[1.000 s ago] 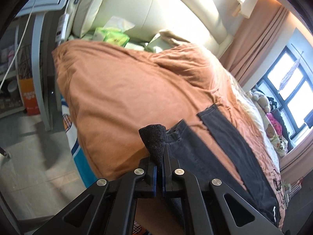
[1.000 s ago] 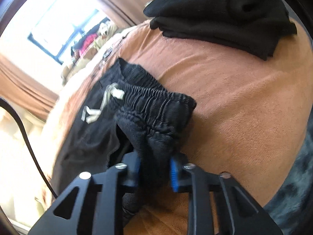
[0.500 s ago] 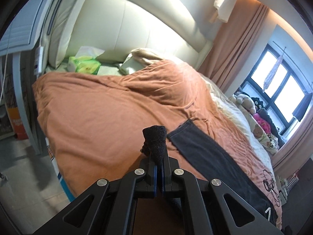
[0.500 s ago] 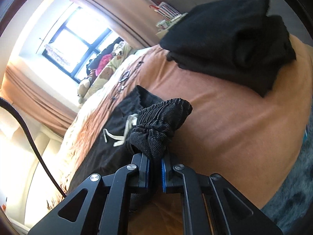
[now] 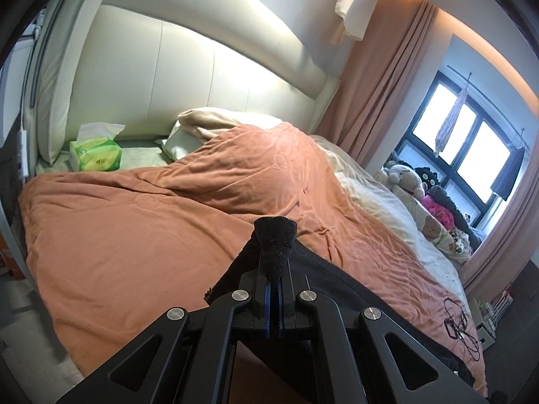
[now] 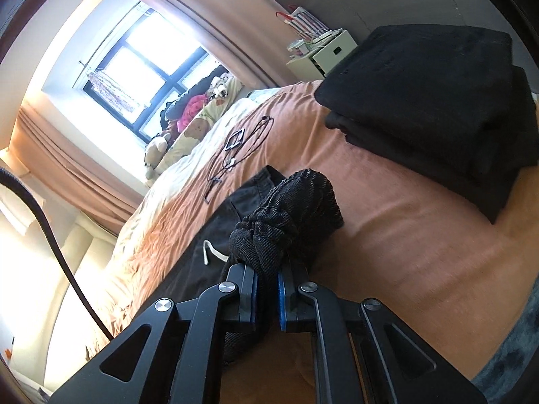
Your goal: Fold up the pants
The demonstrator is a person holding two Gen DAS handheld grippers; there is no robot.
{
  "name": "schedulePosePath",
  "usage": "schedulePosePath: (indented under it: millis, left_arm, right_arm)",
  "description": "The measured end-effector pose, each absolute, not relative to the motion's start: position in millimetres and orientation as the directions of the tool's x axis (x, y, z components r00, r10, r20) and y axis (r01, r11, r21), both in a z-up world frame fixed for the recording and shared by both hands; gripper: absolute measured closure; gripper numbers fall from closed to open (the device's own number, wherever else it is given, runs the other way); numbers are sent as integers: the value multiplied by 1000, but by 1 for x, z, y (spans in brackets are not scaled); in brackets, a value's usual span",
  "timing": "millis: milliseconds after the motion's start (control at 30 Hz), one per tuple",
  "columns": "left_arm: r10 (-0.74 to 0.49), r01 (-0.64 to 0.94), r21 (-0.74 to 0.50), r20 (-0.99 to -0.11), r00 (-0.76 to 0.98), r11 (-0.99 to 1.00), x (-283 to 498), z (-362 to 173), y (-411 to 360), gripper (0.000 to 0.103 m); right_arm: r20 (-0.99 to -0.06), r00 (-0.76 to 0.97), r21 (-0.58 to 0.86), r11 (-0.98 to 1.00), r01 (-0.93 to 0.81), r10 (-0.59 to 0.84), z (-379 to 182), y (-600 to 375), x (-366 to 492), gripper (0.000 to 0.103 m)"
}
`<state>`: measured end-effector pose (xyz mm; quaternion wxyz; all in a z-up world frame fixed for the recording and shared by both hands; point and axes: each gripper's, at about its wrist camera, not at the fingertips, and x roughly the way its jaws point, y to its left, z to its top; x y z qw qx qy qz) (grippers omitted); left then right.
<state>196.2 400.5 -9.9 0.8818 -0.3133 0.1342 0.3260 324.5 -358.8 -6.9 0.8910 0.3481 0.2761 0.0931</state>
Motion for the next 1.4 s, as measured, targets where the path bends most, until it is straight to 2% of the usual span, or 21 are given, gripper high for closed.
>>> schedulePosePath:
  millis: [733, 1100, 1400]
  left_arm:
    - [508, -713, -410, -506, 697, 569, 342, -21, 448, 100]
    - [519, -760, -341, -572, 635, 553, 424, -49, 474, 100]
    - [496, -795, -287, -655, 570, 535, 492, -91, 495, 100]
  right_arm:
    - [-481, 811, 664, 742, 89, 333, 5, -319, 435, 97]
    - [-513, 801, 679, 717, 158, 309, 10, -287, 503, 97]
    - [-581, 772, 658, 707, 259, 257, -9, -258, 559, 97]
